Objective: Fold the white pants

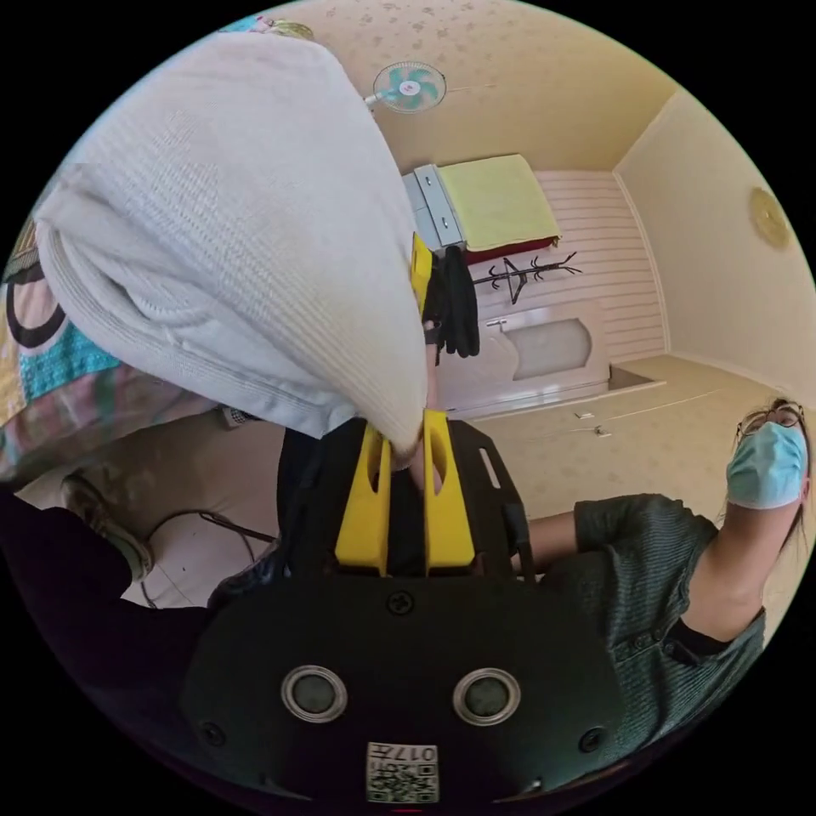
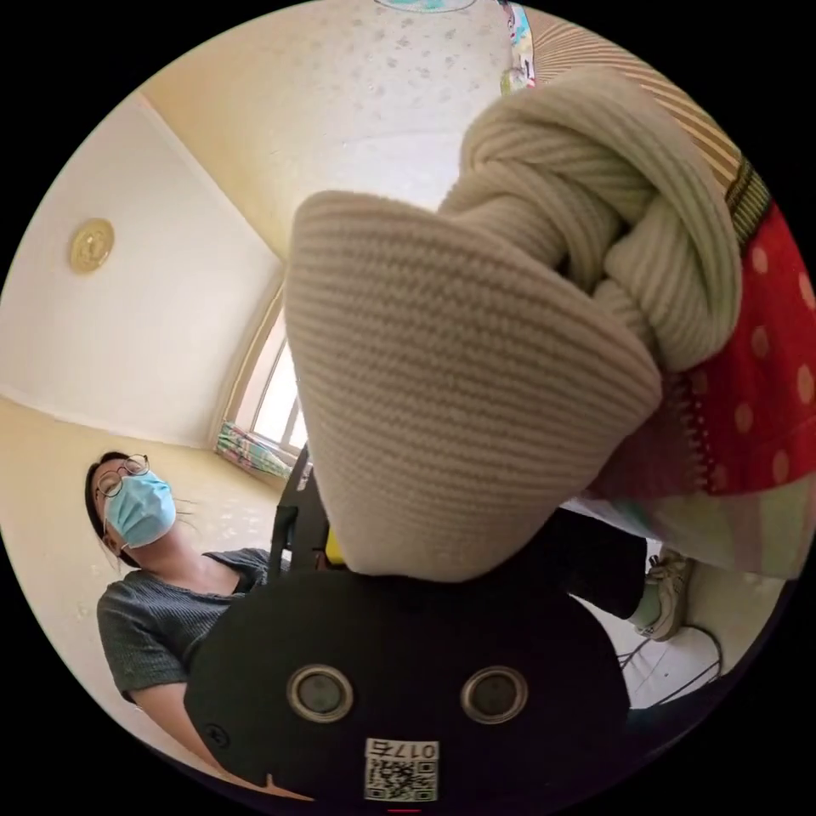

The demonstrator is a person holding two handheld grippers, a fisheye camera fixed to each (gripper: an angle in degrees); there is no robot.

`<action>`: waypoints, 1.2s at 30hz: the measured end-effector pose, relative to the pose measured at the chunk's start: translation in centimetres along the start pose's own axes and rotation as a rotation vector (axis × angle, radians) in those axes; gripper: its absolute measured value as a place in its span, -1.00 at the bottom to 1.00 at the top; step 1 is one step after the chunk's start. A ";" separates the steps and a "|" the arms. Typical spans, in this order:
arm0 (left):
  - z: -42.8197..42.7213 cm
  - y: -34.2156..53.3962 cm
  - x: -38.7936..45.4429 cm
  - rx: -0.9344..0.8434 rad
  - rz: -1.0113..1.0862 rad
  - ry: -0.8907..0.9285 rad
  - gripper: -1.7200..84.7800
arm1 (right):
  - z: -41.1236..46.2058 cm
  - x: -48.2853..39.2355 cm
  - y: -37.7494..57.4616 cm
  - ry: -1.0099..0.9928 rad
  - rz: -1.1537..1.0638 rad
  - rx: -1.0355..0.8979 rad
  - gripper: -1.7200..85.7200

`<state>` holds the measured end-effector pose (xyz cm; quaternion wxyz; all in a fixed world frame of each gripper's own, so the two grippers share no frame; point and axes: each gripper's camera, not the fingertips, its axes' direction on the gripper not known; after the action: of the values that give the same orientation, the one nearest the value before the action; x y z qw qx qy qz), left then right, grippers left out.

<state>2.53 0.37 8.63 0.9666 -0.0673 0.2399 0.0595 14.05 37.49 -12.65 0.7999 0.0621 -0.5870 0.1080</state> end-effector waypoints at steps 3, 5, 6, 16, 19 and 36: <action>-0.2 0.6 -0.5 0.004 -0.020 0.014 -0.80 | -2.6 -2.0 -4.2 0.046 -0.053 0.077 -0.56; -0.2 1.1 -1.2 0.001 -0.051 -0.019 -0.79 | -5.8 -3.9 -7.7 0.143 -0.106 0.165 -0.60; -0.2 1.3 -1.8 0.009 -0.074 -0.033 -0.79 | -6.9 -4.2 -8.4 0.157 -0.106 0.196 -0.61; 1.3 0.5 -3.7 0.065 -0.138 -0.103 -0.79 | -30.0 -8.8 -11.2 0.602 -0.086 0.729 -0.74; 3.3 -0.2 -4.3 0.055 -0.149 -0.098 -0.79 | -31.9 -9.6 -9.2 0.639 -0.086 0.837 -0.73; -6.1 1.6 2.4 0.514 -0.070 -0.914 -0.78 | -0.1 -7.0 3.3 1.196 -0.489 0.427 -0.91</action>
<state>1.63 1.15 2.01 0.9593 0.1970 -0.2019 -0.0106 11.28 40.03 -19.45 0.9586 0.2789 0.0214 0.0534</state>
